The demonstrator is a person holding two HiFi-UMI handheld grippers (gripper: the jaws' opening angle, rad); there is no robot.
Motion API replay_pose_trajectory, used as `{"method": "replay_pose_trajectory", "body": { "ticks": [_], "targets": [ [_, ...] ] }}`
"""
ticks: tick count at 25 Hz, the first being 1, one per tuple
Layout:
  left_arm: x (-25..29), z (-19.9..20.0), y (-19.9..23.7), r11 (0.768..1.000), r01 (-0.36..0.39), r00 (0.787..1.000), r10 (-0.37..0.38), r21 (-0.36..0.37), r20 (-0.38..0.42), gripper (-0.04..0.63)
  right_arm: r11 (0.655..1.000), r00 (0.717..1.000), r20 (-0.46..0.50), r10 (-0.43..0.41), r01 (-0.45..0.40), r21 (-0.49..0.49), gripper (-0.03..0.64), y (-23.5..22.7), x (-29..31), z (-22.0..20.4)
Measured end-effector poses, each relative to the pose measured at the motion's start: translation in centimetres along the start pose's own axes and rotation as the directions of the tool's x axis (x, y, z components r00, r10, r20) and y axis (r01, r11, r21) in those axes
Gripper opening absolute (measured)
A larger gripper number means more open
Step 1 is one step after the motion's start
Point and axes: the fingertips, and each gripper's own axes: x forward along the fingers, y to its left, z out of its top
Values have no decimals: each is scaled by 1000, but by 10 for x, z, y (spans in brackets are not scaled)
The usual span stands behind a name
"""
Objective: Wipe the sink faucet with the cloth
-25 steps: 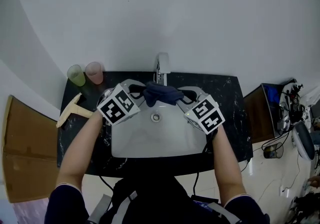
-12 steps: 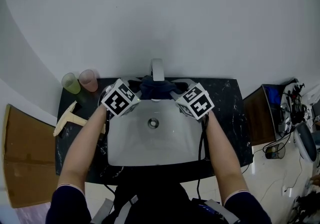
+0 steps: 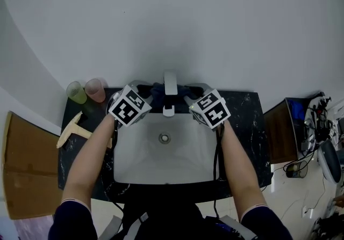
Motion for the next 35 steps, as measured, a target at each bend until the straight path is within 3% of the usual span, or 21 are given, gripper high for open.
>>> {"method": "replay_pose_trajectory", "body": {
  "ticks": [11, 19, 25, 31, 35],
  "targets": [
    [-37, 21, -14, 999, -52, 996, 51, 15, 76, 49, 997, 997, 61, -53, 56, -49, 67, 15, -36, 23],
    [-62, 13, -38, 998, -65, 994, 66, -20, 90, 49, 999, 996, 79, -34, 37, -36, 67, 47, -55, 21],
    [-81, 11, -60, 989, -88, 984, 105, -115, 147, 48, 1000, 989, 146, -14, 15, -4, 67, 67, -72, 16],
    [-110, 19, -85, 968, -51, 962, 114, -245, 250, 44, 996, 974, 227, -9, -12, 92, 76, 87, -84, 9],
    [-135, 13, -87, 946, -56, 947, 151, -320, 283, 44, 987, 963, 266, -34, -10, 163, 160, 108, -96, 12]
  ]
}}
